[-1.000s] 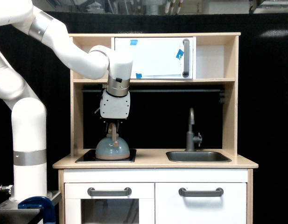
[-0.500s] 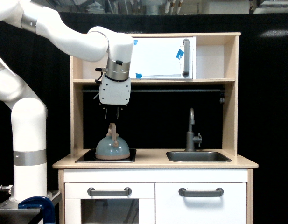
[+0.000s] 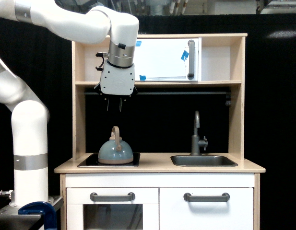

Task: Place the teapot on the stove

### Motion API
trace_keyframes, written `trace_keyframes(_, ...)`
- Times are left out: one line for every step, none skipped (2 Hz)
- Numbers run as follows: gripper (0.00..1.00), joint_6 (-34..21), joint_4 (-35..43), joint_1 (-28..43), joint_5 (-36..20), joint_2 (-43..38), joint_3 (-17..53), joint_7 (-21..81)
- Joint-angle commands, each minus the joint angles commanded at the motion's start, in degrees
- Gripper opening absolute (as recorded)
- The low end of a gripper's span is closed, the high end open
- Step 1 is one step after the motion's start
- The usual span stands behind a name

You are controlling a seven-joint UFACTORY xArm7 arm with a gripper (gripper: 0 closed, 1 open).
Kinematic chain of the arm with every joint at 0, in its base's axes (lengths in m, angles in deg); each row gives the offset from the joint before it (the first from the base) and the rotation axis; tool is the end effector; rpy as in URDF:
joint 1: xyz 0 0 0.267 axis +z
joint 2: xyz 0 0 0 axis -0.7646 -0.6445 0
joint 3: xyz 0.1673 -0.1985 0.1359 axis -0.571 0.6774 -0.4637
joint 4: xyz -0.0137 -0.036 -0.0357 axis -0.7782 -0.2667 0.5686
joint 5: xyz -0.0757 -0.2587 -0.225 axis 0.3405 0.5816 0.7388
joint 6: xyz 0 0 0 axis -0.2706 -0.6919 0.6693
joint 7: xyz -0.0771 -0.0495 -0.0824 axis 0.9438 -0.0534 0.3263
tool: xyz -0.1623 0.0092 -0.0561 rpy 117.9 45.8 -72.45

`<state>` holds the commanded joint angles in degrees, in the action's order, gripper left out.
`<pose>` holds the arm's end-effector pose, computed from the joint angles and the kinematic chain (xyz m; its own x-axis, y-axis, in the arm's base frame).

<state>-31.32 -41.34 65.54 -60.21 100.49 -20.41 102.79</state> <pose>0.2399 0.0941 0.2901 -0.2123 0.7913 0.5734 0.9568 0.2877 -0.0427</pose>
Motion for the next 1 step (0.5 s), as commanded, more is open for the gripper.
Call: trace_keyframes(1.00,1.11,0.00,0.91,-0.50,-0.73,-0.19,-0.43)
